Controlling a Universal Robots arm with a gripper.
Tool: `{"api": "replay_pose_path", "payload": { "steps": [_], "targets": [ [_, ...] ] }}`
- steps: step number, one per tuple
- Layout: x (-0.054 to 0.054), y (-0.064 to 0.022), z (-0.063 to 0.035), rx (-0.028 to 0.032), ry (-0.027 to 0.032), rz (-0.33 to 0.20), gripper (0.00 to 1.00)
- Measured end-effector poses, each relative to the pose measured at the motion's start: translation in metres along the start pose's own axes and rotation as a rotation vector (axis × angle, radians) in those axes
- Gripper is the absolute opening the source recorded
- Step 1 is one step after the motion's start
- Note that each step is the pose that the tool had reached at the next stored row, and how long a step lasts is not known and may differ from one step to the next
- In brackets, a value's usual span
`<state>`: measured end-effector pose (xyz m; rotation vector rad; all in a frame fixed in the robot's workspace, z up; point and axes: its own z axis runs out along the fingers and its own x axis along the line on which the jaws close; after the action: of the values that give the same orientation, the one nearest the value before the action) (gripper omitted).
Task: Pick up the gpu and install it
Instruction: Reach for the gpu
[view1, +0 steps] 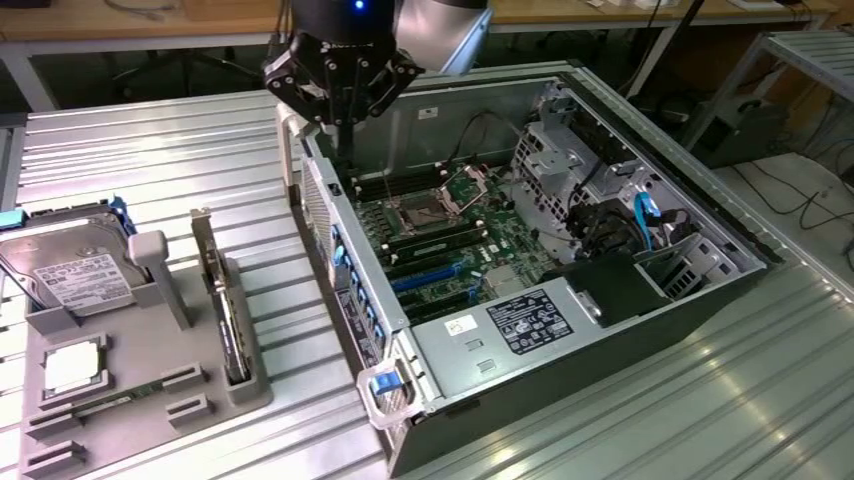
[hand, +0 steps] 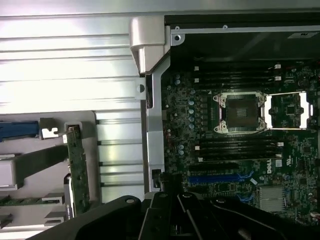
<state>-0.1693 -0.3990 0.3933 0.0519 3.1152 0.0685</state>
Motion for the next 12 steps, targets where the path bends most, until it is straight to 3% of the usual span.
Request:
{"api": "replay_pose_path", "payload": {
  "steps": [12],
  "targets": [
    [0.033,-0.0011,-0.0009,-0.0006,0.0012,-0.025,0.11]
  ]
}}
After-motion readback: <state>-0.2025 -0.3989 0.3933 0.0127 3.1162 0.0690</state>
